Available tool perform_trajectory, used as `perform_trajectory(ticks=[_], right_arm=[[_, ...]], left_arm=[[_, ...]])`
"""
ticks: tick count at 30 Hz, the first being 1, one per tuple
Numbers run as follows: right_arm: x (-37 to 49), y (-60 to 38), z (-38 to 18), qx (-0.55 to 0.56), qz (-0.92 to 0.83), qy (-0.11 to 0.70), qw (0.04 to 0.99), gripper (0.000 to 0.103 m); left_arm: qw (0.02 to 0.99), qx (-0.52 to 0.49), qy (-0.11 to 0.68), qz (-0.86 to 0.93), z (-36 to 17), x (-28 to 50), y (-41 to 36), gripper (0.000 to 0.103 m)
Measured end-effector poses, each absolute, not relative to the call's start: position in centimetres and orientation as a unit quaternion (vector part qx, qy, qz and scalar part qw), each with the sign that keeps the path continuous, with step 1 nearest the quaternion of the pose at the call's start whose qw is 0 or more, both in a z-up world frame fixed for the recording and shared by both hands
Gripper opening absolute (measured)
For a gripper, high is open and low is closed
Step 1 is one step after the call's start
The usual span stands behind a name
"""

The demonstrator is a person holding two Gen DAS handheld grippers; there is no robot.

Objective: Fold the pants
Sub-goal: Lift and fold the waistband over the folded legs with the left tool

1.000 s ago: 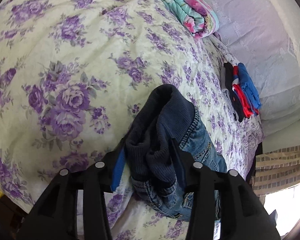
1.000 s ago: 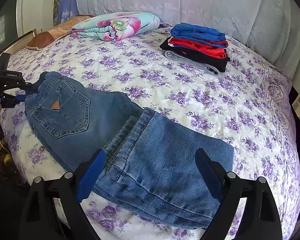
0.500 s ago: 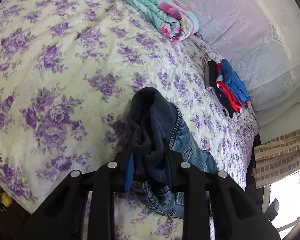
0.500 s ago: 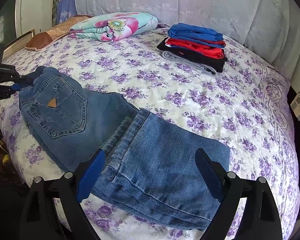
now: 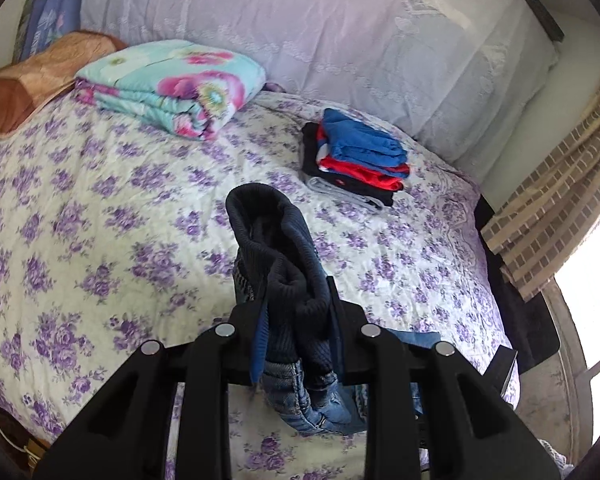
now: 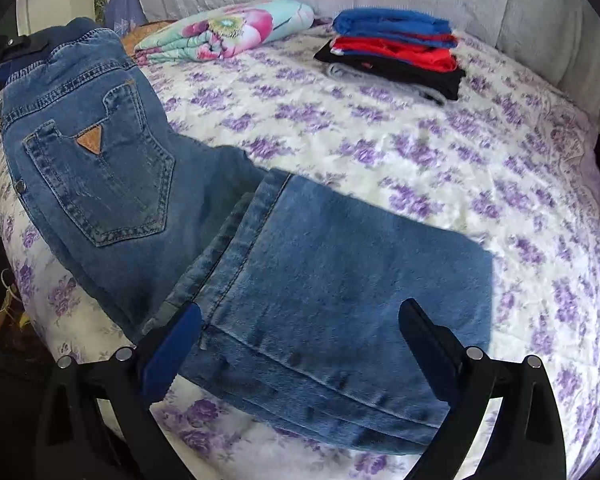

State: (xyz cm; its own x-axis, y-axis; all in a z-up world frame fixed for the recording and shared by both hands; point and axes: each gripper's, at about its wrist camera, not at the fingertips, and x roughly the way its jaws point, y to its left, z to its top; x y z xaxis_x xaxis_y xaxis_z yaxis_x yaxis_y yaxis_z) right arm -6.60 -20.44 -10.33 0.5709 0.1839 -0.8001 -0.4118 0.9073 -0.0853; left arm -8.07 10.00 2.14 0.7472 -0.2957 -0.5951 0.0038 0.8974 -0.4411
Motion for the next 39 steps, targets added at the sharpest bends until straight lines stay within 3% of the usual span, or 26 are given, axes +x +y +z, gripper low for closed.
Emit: perform_trajectory(ticks=[13,21,30,32,36,39], right_arm=[[-7.1,-34.2,-9.7,0.076,0.042,0.433,0.897,0.099],[-9.1,-39.6,-10.8,0.111,-0.012,0.428,0.897,0.099],[-11.0,-43.7,-11.7,0.131,-0.054,0.436,0.889,0.099],[-11.0,-43.7,-11.9,0.128,-0.053,0.440,0.887,0.099],[-10.0,-43.1,-11.7,0.120,-0.043,0.442,0.888,0.099],[-8.8,-42.3,-10.7,0.115,-0.033,0.433,0.894,0.099]], left_arm=[[0.912,-0.025,0.339,-0.230,5.9,-5.9,-7.2,0.023],[0.856,0.084,0.393,-0.325,-0.4,-4.6,-19.6,0.023],[0.806,0.148,0.446,-0.358,-8.2,-5.2,-25.5,0.025],[0.804,0.136,0.450,-0.363,-8.6,-5.3,-25.3,0.028],[0.803,0.137,0.431,-0.387,-7.7,-6.3,-25.1,0.053],[0.813,0.147,0.403,-0.394,-6.0,-7.3,-24.3,0.058]])
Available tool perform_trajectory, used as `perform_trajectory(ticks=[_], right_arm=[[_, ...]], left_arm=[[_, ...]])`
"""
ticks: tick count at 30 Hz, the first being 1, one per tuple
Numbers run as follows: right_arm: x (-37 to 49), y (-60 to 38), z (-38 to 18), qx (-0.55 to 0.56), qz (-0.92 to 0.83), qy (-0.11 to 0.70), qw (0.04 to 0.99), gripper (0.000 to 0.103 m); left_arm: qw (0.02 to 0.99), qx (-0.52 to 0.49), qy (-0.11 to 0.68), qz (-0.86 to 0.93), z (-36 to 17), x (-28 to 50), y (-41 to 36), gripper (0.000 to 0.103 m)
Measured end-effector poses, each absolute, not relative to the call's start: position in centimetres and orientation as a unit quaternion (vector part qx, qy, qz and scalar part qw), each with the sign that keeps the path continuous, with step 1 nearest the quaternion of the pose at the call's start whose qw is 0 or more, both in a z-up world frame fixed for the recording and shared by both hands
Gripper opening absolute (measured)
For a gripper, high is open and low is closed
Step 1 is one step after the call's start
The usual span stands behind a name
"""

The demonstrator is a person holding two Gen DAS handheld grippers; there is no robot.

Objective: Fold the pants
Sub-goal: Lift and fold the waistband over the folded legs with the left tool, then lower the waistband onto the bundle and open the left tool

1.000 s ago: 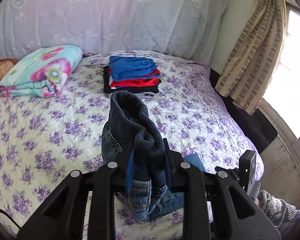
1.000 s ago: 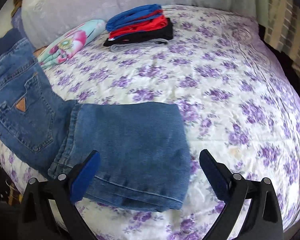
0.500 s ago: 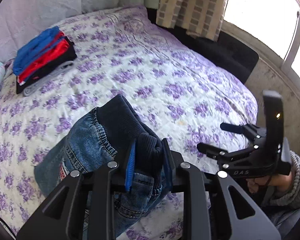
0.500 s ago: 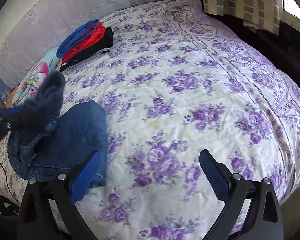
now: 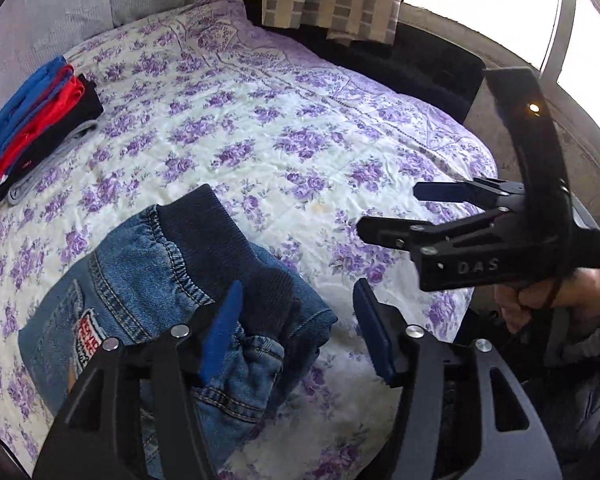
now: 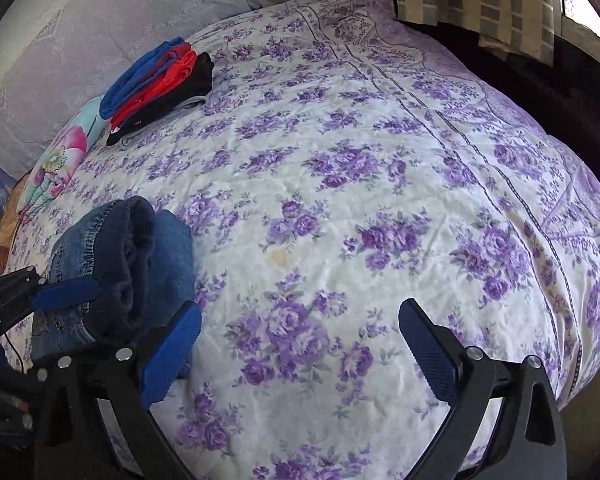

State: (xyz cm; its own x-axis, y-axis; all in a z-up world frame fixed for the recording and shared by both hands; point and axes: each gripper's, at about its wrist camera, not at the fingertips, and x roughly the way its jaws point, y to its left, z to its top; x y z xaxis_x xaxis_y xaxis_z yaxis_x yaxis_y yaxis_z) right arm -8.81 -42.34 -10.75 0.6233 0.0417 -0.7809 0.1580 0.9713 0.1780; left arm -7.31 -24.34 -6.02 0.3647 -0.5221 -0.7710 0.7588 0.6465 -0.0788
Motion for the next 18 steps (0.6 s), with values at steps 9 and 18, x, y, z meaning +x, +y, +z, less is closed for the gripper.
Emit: perform_trajectory(ticks=[9,18], right_arm=[[-6.2,-36.6,-7.3,0.066,0.039,0.393,0.916,0.099],[-5.4,-31.5,-7.3,-0.010,0.076,0.402,0.913,0.099]], left_arm=[[0.885,0.054,0.394,-0.241,-2.4,-4.1,-14.5,0.082],[0.867,0.052,0.466,-0.170,-7.0,-3.1,-10.1,0.083]])
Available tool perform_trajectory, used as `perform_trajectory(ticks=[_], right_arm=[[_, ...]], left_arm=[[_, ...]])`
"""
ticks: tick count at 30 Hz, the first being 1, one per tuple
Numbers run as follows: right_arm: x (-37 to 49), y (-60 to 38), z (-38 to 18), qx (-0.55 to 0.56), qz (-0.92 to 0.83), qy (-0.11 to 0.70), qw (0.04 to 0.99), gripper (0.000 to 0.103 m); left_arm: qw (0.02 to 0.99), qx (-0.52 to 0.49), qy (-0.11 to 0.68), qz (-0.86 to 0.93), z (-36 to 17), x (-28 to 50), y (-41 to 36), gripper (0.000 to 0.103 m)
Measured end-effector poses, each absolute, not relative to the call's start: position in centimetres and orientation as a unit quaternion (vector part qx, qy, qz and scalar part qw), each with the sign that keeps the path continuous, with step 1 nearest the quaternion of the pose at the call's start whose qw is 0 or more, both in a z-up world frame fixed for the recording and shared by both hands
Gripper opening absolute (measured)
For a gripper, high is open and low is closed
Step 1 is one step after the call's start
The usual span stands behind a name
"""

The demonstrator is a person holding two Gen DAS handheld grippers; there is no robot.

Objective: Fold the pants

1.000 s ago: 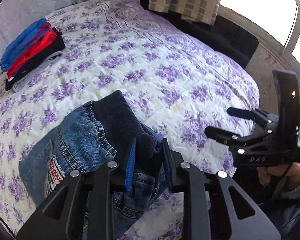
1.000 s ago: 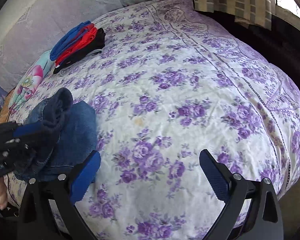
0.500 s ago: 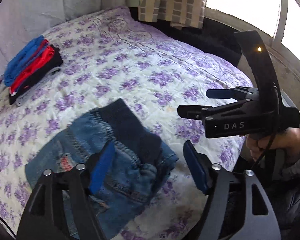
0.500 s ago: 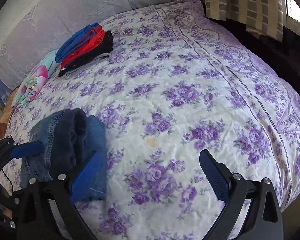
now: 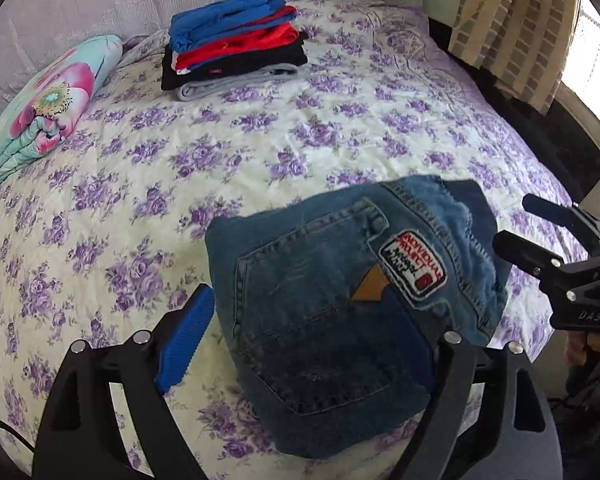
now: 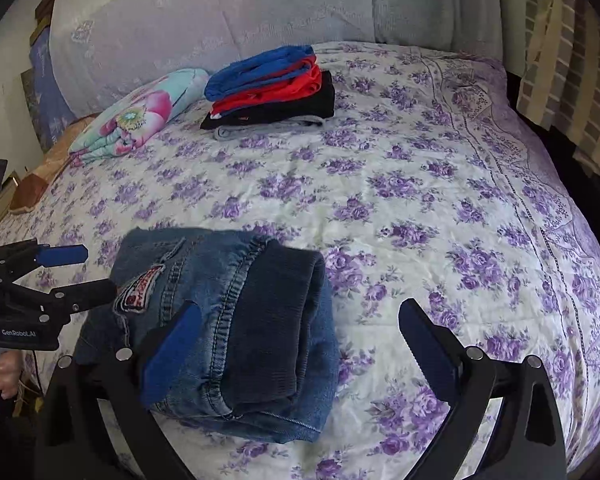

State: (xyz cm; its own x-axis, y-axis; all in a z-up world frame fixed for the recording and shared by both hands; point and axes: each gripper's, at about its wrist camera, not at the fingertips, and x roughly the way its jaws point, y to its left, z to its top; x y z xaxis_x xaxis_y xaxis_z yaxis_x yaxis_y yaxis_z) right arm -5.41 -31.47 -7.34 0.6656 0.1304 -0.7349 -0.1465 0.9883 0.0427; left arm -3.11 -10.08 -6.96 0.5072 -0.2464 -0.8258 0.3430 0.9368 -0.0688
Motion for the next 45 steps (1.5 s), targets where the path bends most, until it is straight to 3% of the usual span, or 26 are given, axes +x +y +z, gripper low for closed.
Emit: perform_trajectory(ticks=[2,6,10,16,30,45], right_arm=[[-5.5,-31.2,-8.8,-0.029,0.068,0.424,0.903,0.099],[-5.9,-31.9,-12.1,-0.016,0.068,0.471,0.879,0.099],[-5.9,-33.4,-13.9,0.044,0.080,0.478,0.873,0.099],[-6.1,-32.8,-13.2,0.030,0.075,0.477,0.875,0.099],[-4.0,-28.7,-4.7,-0.040,0.077,0.385,0.919,0.099],[-0.1,-27.9,-7.4,-0.062,0.045,0.424,0.902,0.099]], left_arm=[[0.860,0.070,0.475,-0.173,-8.1,-3.3,-10.6,0.084],[0.843,0.067,0.506,-0.168,-10.7,-2.4,-10.6,0.099],[0.830,0.023,0.526,-0.183,-11.9,-1.7,-9.7,0.099],[0.843,0.063,0.504,-0.176,-10.9,-2.4,-10.4,0.099],[0.862,0.105,0.470,-0.156,-9.1,-3.4,-9.9,0.099],[0.864,0.086,0.473,-0.147,-8.9,-3.8,-8.7,0.099]])
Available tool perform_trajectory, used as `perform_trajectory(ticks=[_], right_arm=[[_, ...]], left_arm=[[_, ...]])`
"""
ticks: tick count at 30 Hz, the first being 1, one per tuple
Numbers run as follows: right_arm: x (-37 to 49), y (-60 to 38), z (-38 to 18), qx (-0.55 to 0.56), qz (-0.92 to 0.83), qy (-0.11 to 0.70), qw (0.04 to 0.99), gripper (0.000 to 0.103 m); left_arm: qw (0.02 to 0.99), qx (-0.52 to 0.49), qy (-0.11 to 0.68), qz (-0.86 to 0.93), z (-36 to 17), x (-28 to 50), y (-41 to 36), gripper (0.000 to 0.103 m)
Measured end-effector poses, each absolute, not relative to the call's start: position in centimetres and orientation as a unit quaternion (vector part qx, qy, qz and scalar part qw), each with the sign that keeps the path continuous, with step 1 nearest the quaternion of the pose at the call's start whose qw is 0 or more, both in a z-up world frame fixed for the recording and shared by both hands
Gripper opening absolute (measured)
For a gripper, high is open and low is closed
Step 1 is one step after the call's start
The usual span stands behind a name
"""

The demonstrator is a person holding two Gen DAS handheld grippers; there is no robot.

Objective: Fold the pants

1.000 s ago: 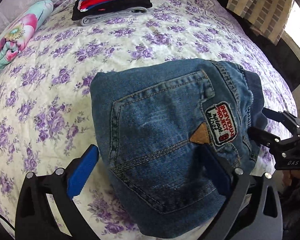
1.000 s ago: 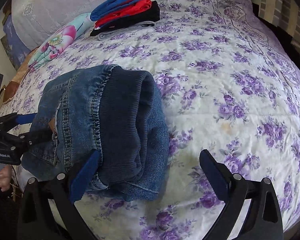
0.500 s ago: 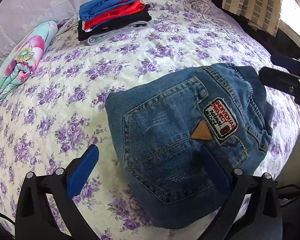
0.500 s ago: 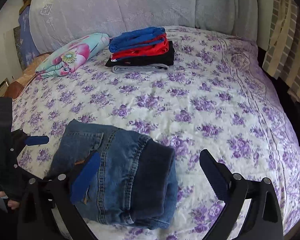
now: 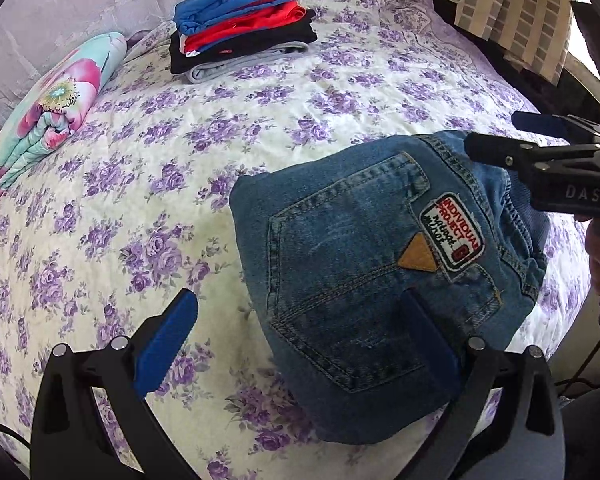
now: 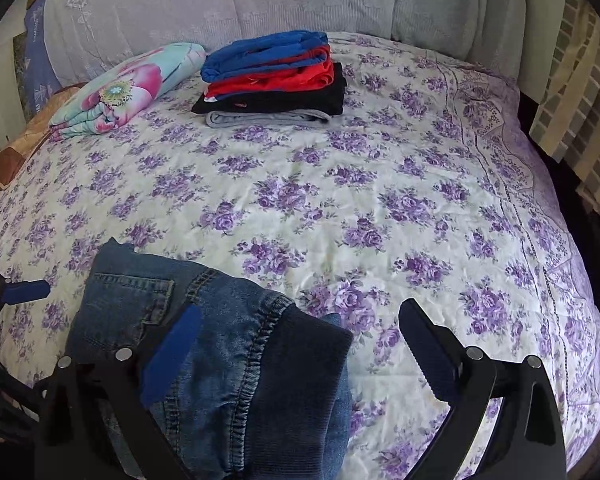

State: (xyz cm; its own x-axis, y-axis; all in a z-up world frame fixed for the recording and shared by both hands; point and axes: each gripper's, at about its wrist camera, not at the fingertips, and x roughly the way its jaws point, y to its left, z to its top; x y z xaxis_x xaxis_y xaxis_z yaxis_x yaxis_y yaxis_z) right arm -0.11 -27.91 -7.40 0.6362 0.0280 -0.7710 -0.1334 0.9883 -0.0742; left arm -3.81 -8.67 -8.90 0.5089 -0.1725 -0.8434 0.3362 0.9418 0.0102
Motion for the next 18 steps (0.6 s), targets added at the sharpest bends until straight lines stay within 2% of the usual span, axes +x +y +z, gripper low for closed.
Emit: perform_trajectory(ticks=[9,14,18], right_arm=[[1.3,-29.2,-11.2,-0.023,0.054,0.459,0.887,0.099],[0.6,-29.2,-10.2,-0.029,0.054,0.445,0.893,0.099],[-1.2,-29.4,-8.7,-0.040,0.056,0.428,0.901,0.099]], left_arm=[[0.863,0.073,0.478,-0.147,-9.0,-3.7,-8.4,0.099],[0.871,0.056,0.471,-0.129,-8.4,-3.7,-7.3,0.099],[0.868,0.002,0.484,-0.111,-8.2,-3.1,-5.0,0.099]])
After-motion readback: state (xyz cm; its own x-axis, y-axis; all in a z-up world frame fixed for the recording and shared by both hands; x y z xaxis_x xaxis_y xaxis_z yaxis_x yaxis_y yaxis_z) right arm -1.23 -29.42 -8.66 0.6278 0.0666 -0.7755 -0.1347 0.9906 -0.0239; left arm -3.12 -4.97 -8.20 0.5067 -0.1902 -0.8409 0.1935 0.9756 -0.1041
